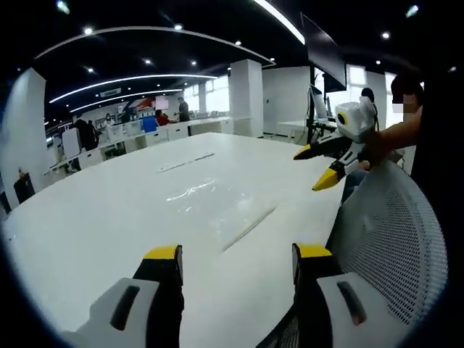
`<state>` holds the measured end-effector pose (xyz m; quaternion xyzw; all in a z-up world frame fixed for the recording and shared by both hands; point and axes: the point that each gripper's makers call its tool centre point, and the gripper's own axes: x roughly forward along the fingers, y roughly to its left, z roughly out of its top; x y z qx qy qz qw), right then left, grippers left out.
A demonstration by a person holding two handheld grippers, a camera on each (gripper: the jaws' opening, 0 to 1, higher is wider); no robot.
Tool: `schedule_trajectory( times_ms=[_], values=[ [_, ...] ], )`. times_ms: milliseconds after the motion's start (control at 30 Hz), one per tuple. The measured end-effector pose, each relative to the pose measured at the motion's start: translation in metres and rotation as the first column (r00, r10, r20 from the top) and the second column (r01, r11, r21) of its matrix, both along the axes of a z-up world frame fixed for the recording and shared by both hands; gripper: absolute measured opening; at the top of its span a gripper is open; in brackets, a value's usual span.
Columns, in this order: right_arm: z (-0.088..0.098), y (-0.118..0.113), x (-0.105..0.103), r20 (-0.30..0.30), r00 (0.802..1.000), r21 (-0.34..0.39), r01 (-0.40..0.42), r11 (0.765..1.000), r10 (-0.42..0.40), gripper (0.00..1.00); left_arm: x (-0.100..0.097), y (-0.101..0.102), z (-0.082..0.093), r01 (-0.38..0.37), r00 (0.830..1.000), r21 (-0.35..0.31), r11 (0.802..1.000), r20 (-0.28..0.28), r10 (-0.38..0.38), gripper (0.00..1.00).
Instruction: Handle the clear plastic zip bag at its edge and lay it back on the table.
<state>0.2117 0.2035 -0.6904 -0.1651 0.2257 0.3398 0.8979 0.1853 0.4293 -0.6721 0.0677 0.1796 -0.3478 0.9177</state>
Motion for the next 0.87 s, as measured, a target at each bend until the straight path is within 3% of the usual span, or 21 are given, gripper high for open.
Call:
schedule_trajectory(
  times_ms=[200, 533, 700, 867],
  values=[
    [0.005, -0.006, -0.01, 0.009, 1.0, 0.042, 0.019, 0.999, -0.019, 0.78, 0.001, 0.0, 0.005, -0.018, 1.0, -0.03, 0.999, 0.011, 0.018, 0.66],
    [0.015, -0.012, -0.019, 0.057, 0.995, 0.156, 0.07, 0.985, -0.08, 0.99, -0.01, -0.001, 0.011, -0.043, 0.999, -0.044, 0.998, 0.014, 0.043, 0.75],
    [0.016, -0.015, -0.024, 0.068, 0.994, 0.16, 0.073, 0.984, -0.084, 1.0, -0.007, 0.002, 0.016, -0.06, 0.997, -0.051, 0.997, 0.046, 0.062, 0.87],
    [0.011, -0.02, -0.028, 0.061, 0.994, 0.147, 0.082, 0.986, -0.091, 1.0, -0.007, 0.0, 0.014, -0.056, 0.998, -0.052, 0.997, 0.029, 0.057, 0.91]
  ],
)
